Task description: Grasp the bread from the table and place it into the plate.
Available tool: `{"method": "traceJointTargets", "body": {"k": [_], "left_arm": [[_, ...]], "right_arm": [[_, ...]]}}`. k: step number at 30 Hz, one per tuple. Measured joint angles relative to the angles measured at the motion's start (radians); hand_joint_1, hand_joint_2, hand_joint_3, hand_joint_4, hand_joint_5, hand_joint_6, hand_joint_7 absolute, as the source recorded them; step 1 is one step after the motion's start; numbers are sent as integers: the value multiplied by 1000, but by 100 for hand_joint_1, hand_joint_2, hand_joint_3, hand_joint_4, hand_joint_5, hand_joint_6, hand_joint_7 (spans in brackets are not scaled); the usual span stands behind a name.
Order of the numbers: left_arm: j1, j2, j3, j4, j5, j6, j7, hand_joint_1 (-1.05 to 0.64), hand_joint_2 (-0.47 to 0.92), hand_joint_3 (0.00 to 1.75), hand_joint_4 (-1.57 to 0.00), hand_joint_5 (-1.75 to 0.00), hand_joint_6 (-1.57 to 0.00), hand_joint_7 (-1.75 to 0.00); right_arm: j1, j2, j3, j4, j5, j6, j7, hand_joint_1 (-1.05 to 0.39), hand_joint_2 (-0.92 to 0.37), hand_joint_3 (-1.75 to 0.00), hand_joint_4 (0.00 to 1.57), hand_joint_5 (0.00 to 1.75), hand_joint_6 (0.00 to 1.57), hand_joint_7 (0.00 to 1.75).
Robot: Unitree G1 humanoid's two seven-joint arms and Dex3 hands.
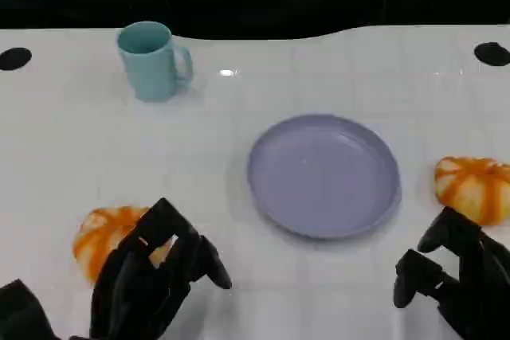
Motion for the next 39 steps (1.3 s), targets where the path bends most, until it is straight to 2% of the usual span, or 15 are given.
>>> {"method": "traceJointTargets", "body": {"k": [22,23,24,26,28,29,31,32,33,35,39], "left_arm": [[0,1,3,-12,0,11,0,-55,92,35,-72,-175,-50,-173],[0,1,5,-12,0,11,0,-55,92,34,-70,-174,-50,-167],[0,1,8,-12,0,11,0,-56,92,33,-64,-173,-53,-150],[0,4,12,-15,3,8,0,-59,92,27,-61,-160,-61,-118],[-1,12,14,-25,21,-11,1,-60,92,24,-60,-148,-67,-93],[-2,18,15,-32,41,-20,5,-60,92,23,-60,-143,-69,-83],[-2,30,14,-50,76,-32,20,-60,92,23,-60,-140,-70,-78],[-2,34,14,-57,85,-34,24,-59,92,17,-56,-118,-65,-53],[-2,39,13,-63,96,-35,27,-58,92,16,-54,-108,-65,-36],[-3,70,10,-82,134,-36,27,-57,92,15,-48,-97,-62,-20],[-16,155,7,-110,209,-67,26,-59,92,14,-37,-84,-54,-9]], "right_arm": [[0,-1,13,-8,-16,-3,-1,-56,-92,-36,75,175,61,156],[0,-1,13,-9,-16,-2,-1,-56,-92,-36,75,175,61,156],[0,-1,13,-9,-16,-2,-1,-57,-92,-36,75,175,61,157],[0,-1,14,-10,-18,-3,-1,-57,-92,-37,75,175,61,157],[0,-1,16,-10,-25,-3,-1,-57,-92,-37,75,175,61,157],[0,-1,16,-10,-29,-3,-1,-57,-92,-38,75,175,61,157],[0,0,16,-10,-32,-4,-1,-57,-92,-38,75,175,61,157],[0,0,16,-10,-33,-6,-1,-57,-92,-37,75,175,61,158],[0,0,16,-10,-34,-6,-1,-57,-92,-37,75,175,61,158],[0,1,16,-10,-33,-6,-1,-57,-92,-37,75,175,60,158],[0,2,16,-11,-33,-6,-1,-58,-92,-36,75,175,60,157]]}}
